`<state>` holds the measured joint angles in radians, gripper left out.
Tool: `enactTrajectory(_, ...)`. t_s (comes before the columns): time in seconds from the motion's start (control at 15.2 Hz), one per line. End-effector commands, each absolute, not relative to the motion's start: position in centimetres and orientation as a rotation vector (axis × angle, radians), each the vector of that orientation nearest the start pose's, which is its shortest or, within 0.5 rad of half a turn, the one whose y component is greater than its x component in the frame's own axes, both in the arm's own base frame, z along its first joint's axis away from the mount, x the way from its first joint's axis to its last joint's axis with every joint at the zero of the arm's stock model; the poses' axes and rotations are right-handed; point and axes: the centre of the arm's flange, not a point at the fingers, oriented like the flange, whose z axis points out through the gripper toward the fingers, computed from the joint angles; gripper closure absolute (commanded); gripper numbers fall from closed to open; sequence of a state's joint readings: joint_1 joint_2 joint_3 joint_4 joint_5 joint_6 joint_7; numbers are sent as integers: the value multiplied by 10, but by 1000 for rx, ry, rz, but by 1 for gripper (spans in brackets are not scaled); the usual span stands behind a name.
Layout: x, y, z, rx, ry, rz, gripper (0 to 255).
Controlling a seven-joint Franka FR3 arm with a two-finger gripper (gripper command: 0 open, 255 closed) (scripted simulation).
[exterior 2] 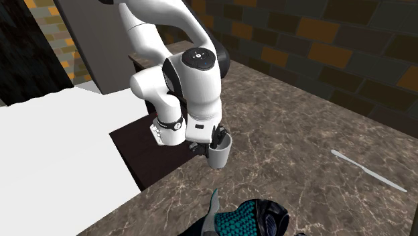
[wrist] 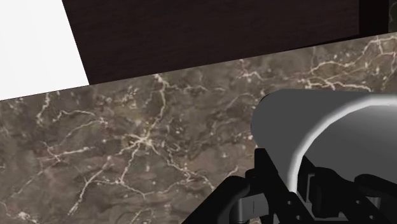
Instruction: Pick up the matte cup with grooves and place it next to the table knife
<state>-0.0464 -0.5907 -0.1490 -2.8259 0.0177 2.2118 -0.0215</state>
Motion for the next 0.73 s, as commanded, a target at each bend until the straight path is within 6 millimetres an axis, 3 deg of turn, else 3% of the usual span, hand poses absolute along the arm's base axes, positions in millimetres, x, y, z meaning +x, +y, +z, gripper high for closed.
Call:
enactTrajectory(0.0, 326, -58, 359, -3033, 241, 30, 255)
enactTrajectory(0.33, 326, -58, 359, -3033, 241, 30, 255)
enactTrajectory(0.66, 326, -58, 385, -3033, 241, 30, 255)
